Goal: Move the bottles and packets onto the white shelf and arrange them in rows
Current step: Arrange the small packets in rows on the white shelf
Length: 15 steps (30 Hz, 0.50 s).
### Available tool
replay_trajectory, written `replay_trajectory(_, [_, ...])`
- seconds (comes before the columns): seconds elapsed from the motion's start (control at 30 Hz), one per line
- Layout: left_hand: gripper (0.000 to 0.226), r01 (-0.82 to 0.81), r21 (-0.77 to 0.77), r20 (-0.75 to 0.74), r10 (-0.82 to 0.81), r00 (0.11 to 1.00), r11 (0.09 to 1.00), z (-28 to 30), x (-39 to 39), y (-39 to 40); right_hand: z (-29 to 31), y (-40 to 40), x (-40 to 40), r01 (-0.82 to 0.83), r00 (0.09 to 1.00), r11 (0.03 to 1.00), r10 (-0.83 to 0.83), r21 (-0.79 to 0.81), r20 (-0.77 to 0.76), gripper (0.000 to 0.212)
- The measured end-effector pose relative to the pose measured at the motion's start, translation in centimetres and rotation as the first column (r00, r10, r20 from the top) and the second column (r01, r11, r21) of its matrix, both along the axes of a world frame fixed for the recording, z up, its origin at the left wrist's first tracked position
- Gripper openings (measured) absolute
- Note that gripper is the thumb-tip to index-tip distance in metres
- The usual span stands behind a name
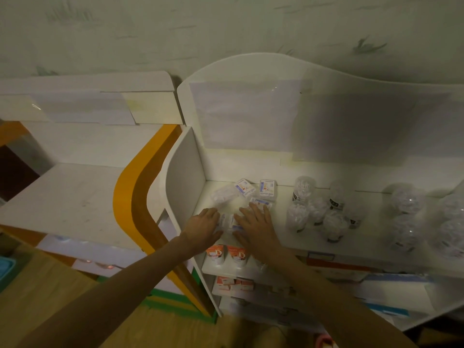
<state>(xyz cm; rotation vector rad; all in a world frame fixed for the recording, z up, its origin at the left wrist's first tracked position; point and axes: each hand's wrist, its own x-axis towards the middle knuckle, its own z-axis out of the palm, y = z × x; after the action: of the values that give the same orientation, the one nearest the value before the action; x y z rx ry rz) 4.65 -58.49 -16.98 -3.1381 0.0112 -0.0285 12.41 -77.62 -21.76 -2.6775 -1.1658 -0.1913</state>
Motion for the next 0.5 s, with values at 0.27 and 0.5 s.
replay_trajectory(0.27, [0.061,0.049,0.055,-0.007,-0.048,0.999,0.997,0.3,-0.9,1.3,0.4,1.2,-0.6,-0.038,0.999,0.999,0.038,0.034,0.014,0.05])
replay_trajectory(0.5, [0.063,0.008,0.015,-0.02,-0.008,1.0,1.0,0.3,-1.7,1.9,0.6,2.4,-1.2,-0.015,1.0,0.999,0.016,0.04,-0.024,0.048])
